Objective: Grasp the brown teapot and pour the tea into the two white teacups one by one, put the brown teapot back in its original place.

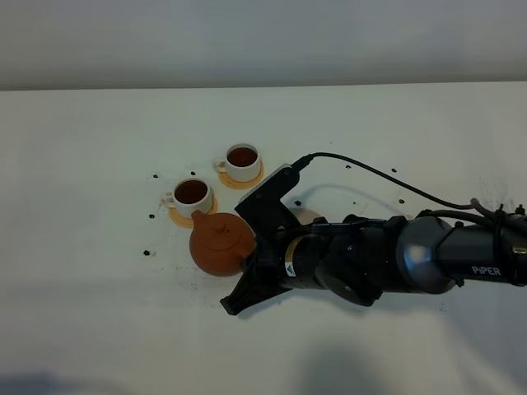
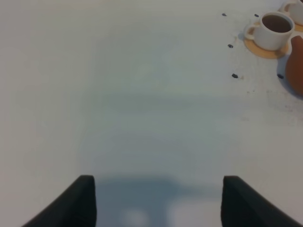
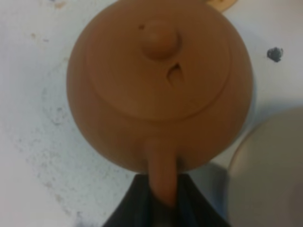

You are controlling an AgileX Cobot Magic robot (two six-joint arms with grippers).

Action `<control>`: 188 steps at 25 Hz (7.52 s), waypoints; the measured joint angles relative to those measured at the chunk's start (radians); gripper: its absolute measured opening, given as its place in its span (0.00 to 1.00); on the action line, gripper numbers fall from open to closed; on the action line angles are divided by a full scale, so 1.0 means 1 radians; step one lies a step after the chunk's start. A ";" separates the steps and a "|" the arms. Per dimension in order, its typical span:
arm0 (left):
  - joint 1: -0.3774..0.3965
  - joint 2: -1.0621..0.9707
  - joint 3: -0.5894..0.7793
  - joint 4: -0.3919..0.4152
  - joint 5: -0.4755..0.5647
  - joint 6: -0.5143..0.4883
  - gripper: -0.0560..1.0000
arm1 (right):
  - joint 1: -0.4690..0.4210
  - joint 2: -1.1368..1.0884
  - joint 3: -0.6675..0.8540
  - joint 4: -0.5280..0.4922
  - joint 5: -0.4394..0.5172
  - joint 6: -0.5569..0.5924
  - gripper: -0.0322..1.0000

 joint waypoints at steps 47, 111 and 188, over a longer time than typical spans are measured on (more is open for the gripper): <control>0.000 0.000 0.000 0.000 0.000 -0.001 0.56 | -0.170 -0.192 0.116 0.002 0.119 -0.011 0.12; 0.000 0.000 0.000 0.000 0.000 -0.001 0.56 | -0.154 -0.160 0.116 0.085 0.170 -0.011 0.30; 0.000 0.000 0.000 0.000 0.000 -0.001 0.56 | -0.546 -1.204 0.407 0.187 1.194 -0.142 0.28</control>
